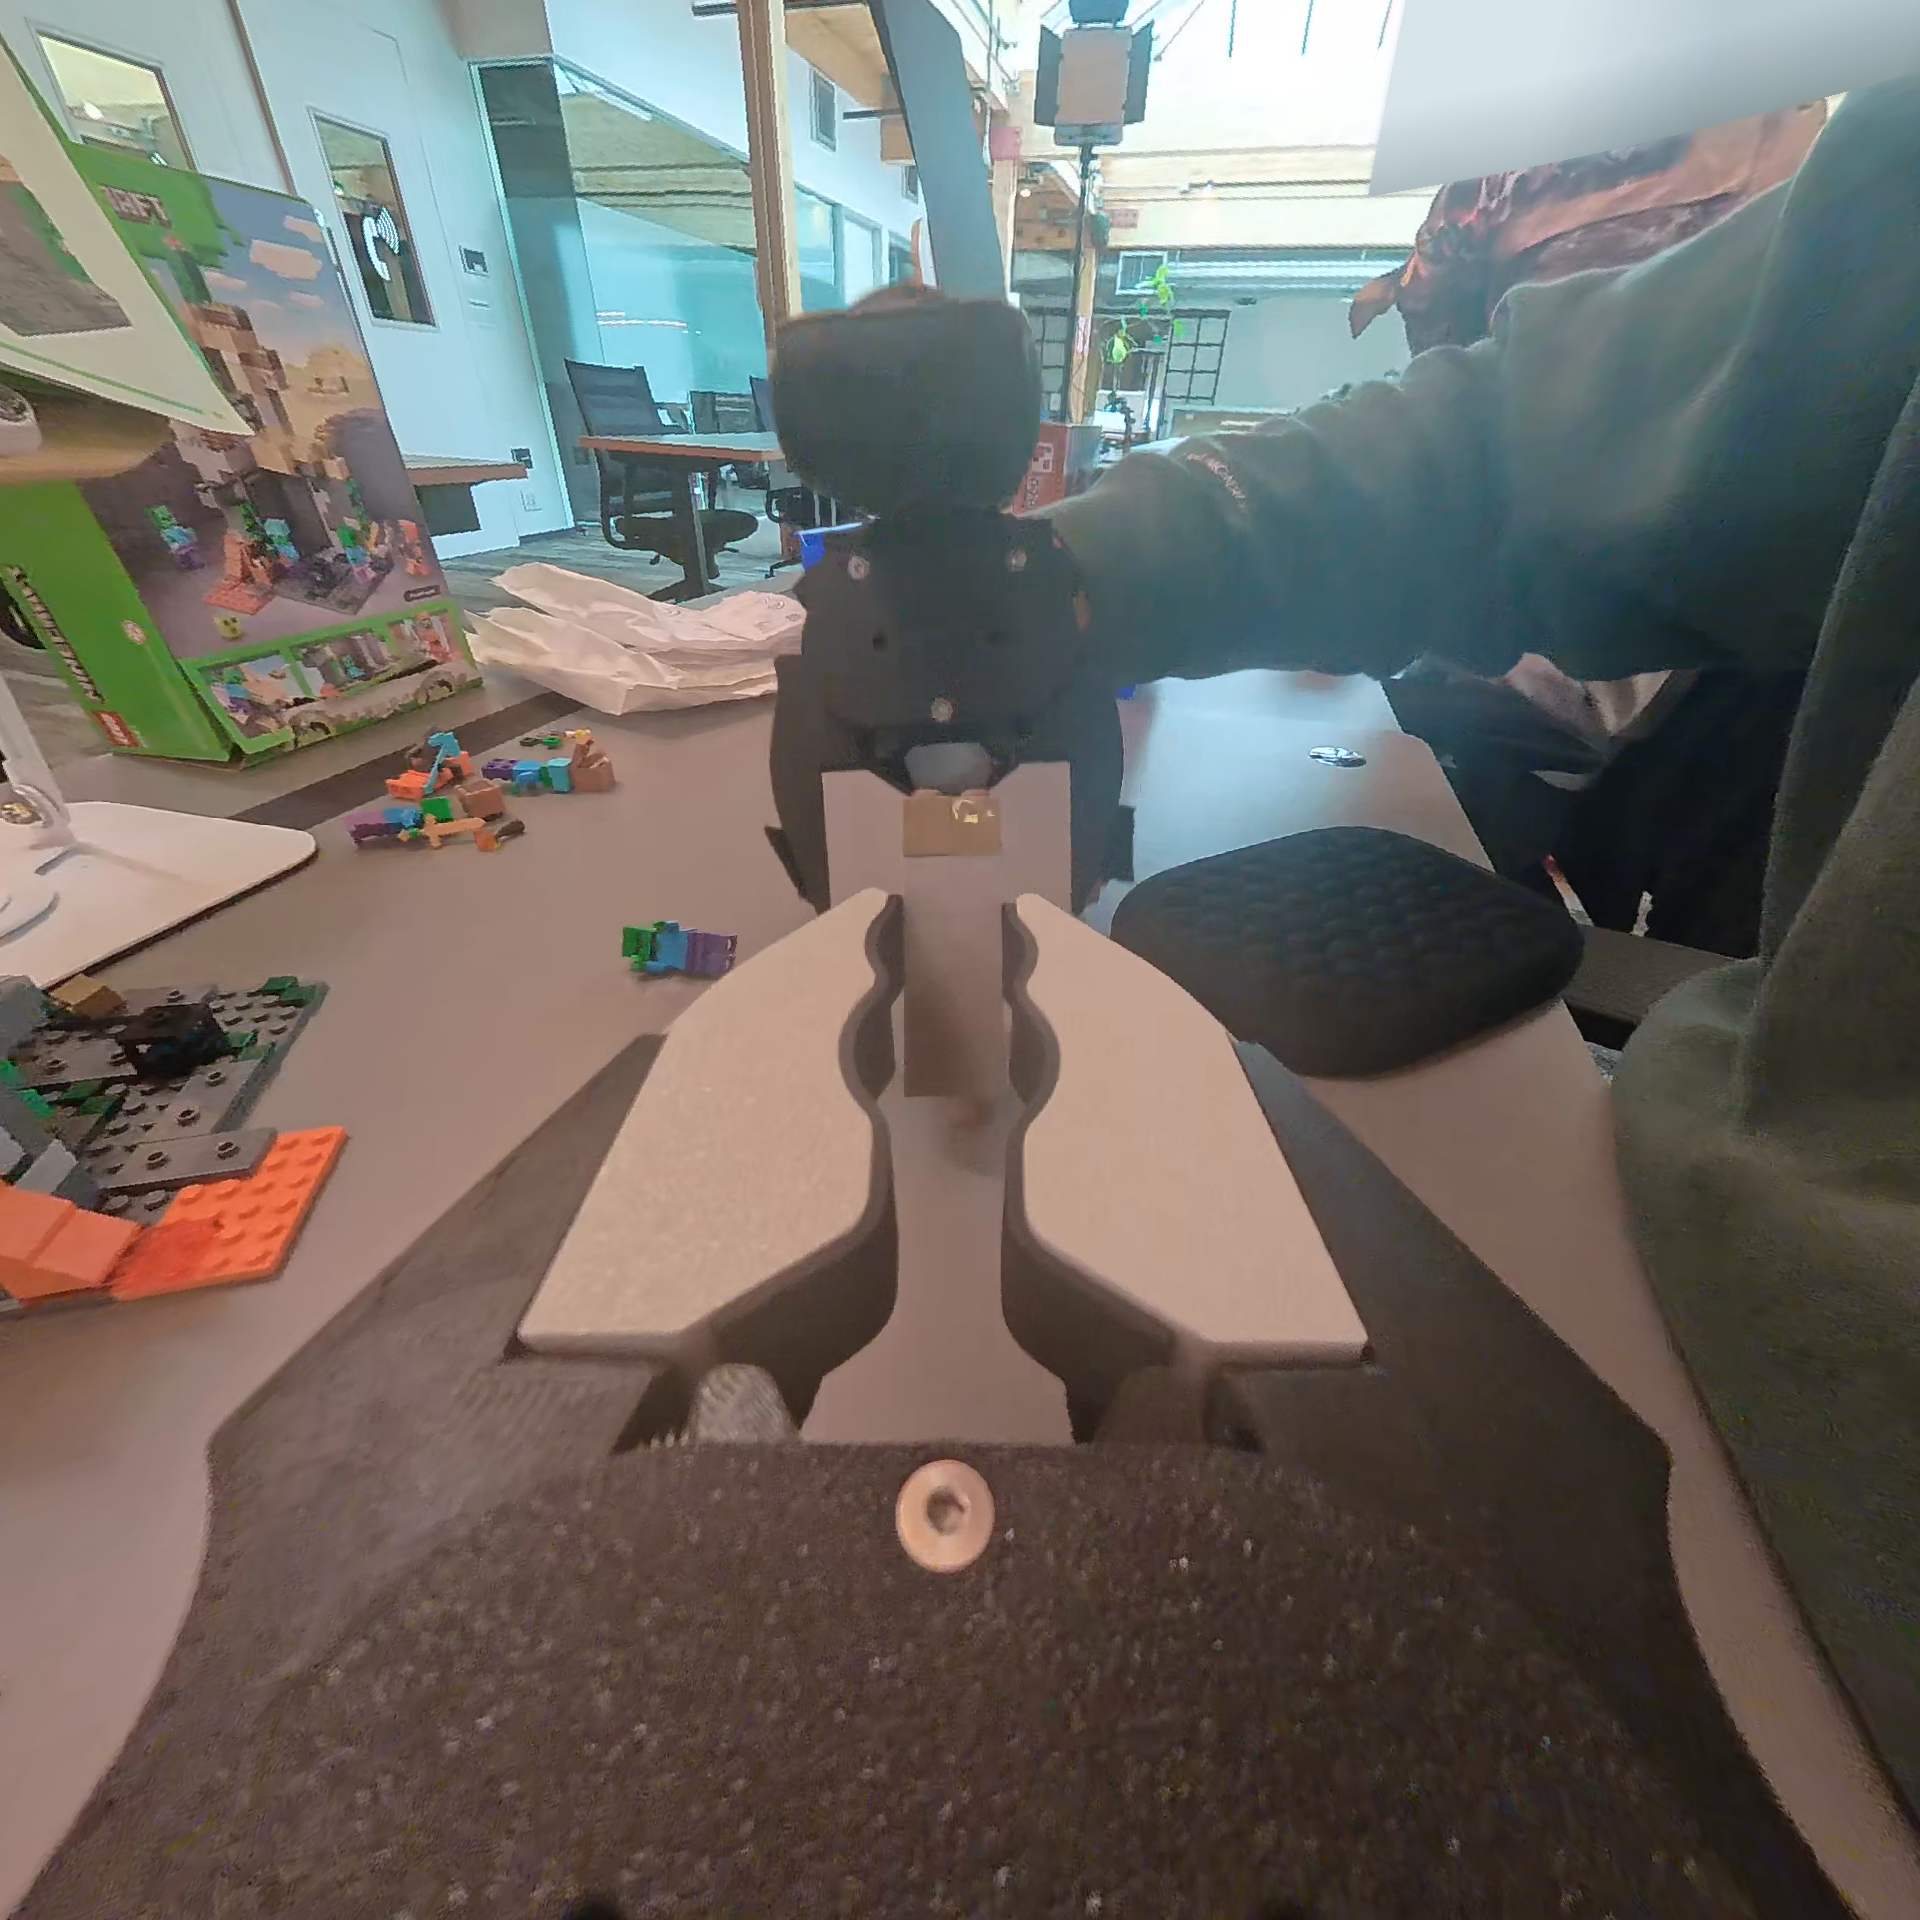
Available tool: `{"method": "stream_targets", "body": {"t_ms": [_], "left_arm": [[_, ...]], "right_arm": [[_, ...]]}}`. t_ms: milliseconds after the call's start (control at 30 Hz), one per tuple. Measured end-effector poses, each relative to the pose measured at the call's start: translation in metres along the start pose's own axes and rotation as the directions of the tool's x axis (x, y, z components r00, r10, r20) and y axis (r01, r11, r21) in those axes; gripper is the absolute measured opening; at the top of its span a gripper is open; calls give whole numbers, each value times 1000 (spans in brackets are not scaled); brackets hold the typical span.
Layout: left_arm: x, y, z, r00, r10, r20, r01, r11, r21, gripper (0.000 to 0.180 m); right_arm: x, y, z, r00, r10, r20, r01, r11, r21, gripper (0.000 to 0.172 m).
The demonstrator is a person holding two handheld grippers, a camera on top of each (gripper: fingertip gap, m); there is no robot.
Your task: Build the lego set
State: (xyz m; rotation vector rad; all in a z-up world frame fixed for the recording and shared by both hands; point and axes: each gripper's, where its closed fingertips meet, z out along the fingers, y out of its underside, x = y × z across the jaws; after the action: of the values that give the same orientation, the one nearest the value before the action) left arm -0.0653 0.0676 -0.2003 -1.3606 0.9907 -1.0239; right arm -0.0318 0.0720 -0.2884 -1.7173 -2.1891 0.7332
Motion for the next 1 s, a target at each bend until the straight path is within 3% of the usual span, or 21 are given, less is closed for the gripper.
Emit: {"method": "stream_targets", "body": {"t_ms": [67, 333, 433, 500, 600, 767, 1000], "left_arm": [[0, 0, 0, 1000, -9, -7, 9, 1000, 1, 17], [2, 1, 1, 1000, 0, -13, 0, 1000, -9, 17], [2, 1, 1, 1000, -4, -11, 4, 1000, -10, 17], [1, 2, 2, 1000, -8, -13, 8, 1000, -16, 17], [1, 3, 3, 1000, -14, -17, 14, 1000, -20, 17], [2, -11, -7, 1000, 7, -18, -6, 999, 43, 17], [14, -39, -21, 997, 68, -41, -61, 987, 149, 17]], "right_arm": [[0, 7, 5, 999, -24, -23, 23, 998, -56, 8], [-5, 3, 1, 1000, -16, -18, 16, 1000, -21, 0], [1, 0, -11, 998, 55, -37, -55, 998, 1, 0], [5, 2, -16, 985, 167, -38, -169, 983, -65, 11], [5, 1, -21, 938, 346, -13, -341, 917, -209, 19], [5, 2, -18, 870, 494, 2, -442, 780, -443, 22], [1, 8, 0, 872, 481, -89, -411, 620, -669, 20]]}}
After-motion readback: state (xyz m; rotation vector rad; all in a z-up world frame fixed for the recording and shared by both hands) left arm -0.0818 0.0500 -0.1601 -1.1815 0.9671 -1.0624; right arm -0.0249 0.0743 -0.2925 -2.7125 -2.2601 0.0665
